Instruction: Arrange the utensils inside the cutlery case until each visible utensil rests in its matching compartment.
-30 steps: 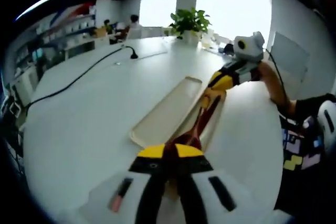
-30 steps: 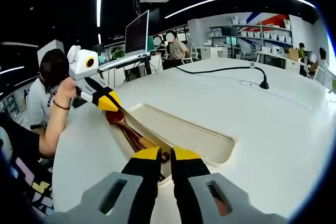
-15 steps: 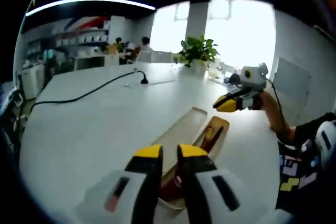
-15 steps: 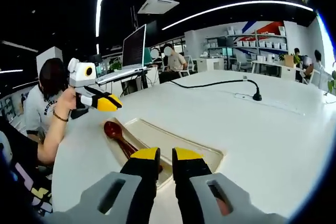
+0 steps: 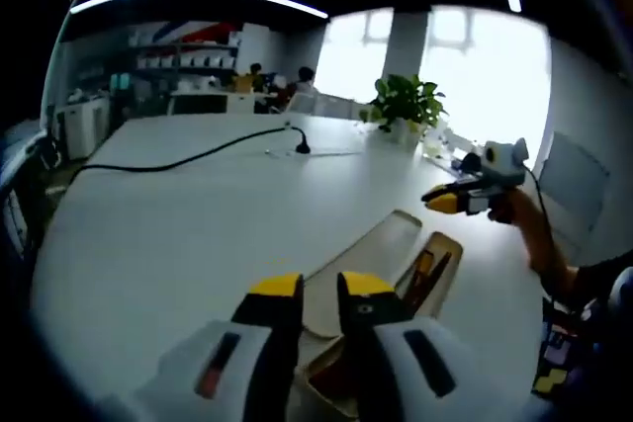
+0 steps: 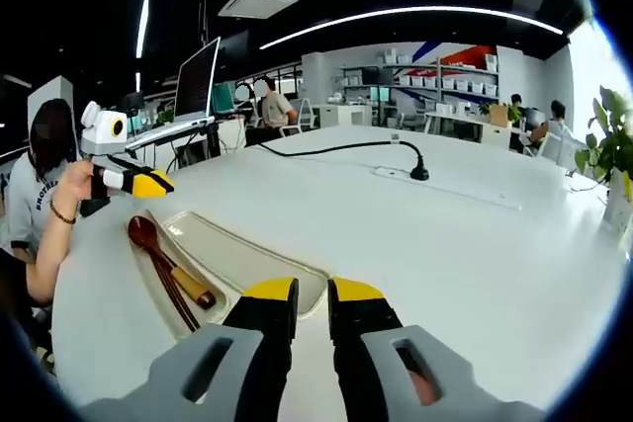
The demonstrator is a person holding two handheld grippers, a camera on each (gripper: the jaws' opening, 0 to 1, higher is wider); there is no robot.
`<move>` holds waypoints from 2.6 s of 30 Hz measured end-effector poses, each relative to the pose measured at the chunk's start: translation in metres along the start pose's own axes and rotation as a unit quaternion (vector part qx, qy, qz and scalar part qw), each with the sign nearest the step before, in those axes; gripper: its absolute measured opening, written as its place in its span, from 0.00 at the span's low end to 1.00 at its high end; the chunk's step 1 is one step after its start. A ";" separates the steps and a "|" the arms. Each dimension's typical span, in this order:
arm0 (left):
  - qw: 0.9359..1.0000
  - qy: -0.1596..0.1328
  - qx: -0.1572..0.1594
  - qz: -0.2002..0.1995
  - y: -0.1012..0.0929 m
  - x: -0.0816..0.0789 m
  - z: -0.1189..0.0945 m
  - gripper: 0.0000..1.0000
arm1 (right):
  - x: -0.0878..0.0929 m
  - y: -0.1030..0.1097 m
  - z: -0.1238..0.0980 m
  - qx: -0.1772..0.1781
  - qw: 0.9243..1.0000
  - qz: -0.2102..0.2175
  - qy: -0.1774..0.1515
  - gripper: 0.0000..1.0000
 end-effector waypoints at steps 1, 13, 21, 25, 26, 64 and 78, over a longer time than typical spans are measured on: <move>1.000 0.001 -0.016 -0.007 0.007 0.000 0.001 0.18 | -0.001 0.000 0.001 0.001 1.000 0.004 -0.003 0.11; 0.997 0.050 -0.030 -0.057 0.021 0.025 0.014 0.22 | 0.018 -0.012 0.014 0.023 0.999 0.001 0.035 0.14; 0.995 0.055 -0.023 -0.077 0.015 0.030 0.015 0.21 | 0.023 -0.007 0.018 0.008 0.999 0.004 0.044 0.14; 0.995 0.051 -0.020 -0.086 0.013 0.031 0.016 0.20 | 0.024 -0.006 0.017 0.006 0.999 0.005 0.045 0.13; 0.994 0.048 -0.015 -0.093 0.011 0.031 0.018 0.20 | 0.023 -0.005 0.017 0.004 0.999 0.006 0.045 0.11; 0.987 -0.015 0.051 -0.150 0.003 0.014 0.018 0.15 | 0.019 -0.016 0.033 0.074 0.988 0.120 0.060 0.00; 0.978 -0.023 0.098 -0.180 -0.019 0.014 0.025 0.30 | 0.022 -0.052 0.027 0.093 0.968 0.227 0.055 0.00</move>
Point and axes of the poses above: the point that each gripper's makers call its tool centre point, and the gripper's own axes: z roughly forward along the fingers, y roughly to its left, x roughly out of its underside, the point moved 1 cm from there along -z, roughly backward along the fingers, and after that the axes turned 14 degrees about x, right-handed, at the moved point
